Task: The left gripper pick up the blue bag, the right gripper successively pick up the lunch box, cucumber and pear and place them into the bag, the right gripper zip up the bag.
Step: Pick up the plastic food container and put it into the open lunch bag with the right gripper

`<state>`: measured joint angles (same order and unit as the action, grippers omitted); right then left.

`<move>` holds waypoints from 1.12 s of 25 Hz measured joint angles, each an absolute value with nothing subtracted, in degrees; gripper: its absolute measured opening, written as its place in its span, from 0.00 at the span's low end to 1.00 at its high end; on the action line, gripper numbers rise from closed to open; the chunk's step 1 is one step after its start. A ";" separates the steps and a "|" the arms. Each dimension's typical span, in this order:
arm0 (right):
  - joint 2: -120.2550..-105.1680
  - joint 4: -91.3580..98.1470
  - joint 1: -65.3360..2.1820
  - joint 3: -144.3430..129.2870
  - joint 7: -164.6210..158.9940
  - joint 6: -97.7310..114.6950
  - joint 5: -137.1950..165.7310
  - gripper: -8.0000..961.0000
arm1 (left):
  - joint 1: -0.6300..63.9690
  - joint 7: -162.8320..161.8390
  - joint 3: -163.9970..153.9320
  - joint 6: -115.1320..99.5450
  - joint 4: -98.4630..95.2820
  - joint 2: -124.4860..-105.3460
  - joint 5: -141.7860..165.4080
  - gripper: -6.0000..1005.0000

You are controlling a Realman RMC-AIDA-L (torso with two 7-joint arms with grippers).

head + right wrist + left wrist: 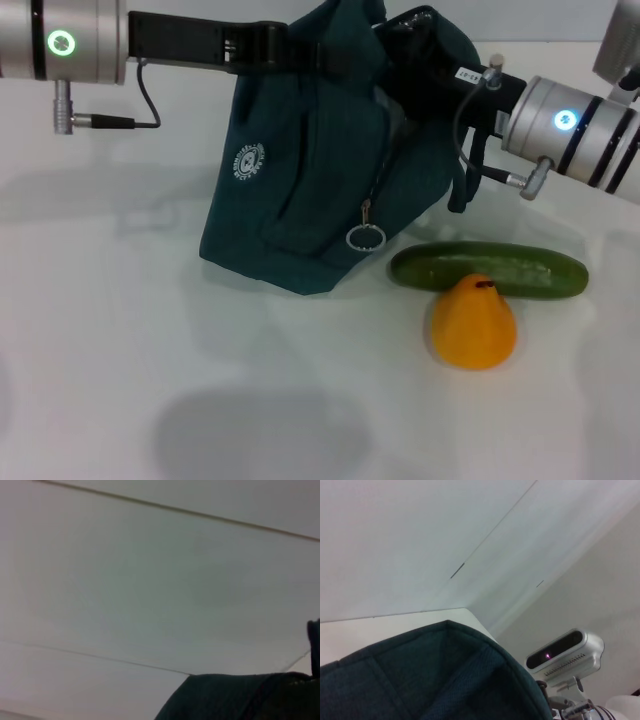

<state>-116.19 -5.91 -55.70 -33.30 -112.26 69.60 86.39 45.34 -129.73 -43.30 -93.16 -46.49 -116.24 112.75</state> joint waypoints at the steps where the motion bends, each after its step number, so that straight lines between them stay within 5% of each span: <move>1: -116.19 -5.79 -55.91 -33.35 -112.10 69.14 86.61 0.11 | 45.28 -129.73 -43.26 -93.17 -46.49 -116.23 112.74 0.07; 10: -116.19 -4.17 -56.26 -32.85 -105.08 67.65 86.89 0.11 | 45.06 -129.73 -43.04 -93.14 -46.49 -116.12 112.75 0.07; 21: -116.19 -0.56 -54.10 -34.30 -99.81 67.57 86.84 0.41 | 45.34 -129.73 -42.98 -91.12 -46.49 -115.78 112.75 0.07; 26: -116.19 2.15 -50.35 -34.84 -98.57 71.40 86.64 0.66 | 45.05 -129.73 -42.86 -88.20 -46.49 -115.36 112.79 0.07; 28: -116.19 3.57 -48.54 -34.65 -97.02 73.85 86.28 0.66 | 45.00 -129.72 -42.85 -87.17 -46.49 -115.33 112.86 0.07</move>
